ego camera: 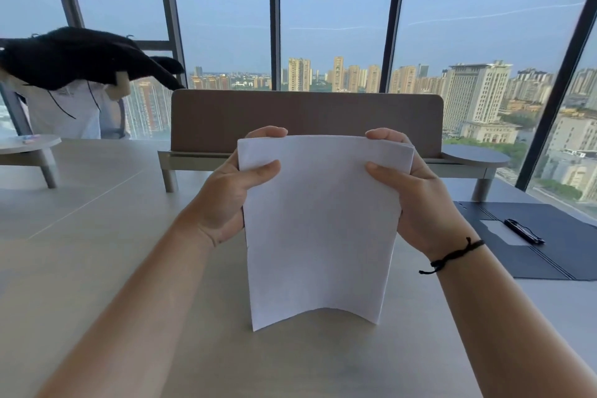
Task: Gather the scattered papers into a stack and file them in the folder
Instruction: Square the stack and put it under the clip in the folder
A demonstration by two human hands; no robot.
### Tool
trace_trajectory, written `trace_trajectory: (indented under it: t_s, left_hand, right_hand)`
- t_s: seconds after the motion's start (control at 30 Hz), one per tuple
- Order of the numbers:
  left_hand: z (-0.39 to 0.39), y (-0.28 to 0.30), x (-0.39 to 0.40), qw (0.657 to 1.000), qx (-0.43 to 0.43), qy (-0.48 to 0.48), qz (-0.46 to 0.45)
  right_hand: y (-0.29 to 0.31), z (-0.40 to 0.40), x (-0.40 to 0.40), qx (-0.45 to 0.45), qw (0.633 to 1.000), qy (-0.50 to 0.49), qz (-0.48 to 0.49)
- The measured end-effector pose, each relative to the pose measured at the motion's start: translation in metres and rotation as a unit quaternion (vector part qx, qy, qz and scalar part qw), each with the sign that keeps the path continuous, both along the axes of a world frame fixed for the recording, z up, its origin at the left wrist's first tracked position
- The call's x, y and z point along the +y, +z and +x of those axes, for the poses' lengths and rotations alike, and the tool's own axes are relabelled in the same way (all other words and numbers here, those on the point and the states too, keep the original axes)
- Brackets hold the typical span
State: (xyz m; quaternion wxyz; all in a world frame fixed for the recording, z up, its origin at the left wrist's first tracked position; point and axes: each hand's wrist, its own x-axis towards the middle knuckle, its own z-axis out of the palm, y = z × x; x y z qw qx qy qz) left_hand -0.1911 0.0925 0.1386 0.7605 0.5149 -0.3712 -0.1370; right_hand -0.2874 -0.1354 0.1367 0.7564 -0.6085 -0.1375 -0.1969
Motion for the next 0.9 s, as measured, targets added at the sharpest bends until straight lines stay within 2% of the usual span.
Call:
trace_trajectory:
  t_s: [0.23,0.5,0.67,0.8,0.9]
  left_hand:
    - [0.004,0.003,0.000,1.000,-0.014,0.025,0.003]
    - [0.002,0.006,-0.001,0.999,-0.008,0.048,0.001]
    - [-0.003,0.020,-0.013,0.990,-0.022,0.139,-0.024]
    - [0.000,0.029,-0.017,0.979,-0.065,0.189,-0.046]
    - [0.010,0.000,-0.017,0.977,-0.052,0.205,-0.001]
  right_hand:
    - [0.011,-0.004,0.003,-0.018,0.999,-0.020,-0.031]
    - [0.007,-0.006,0.006,-0.013,0.999,-0.027,-0.023]
    - [0.020,0.000,0.014,-0.036,0.996,-0.073,-0.048]
    - [0.031,0.003,0.013,-0.075,0.991,-0.096,-0.048]
    - [0.007,0.007,0.012,-0.037,0.990,-0.120,-0.062]
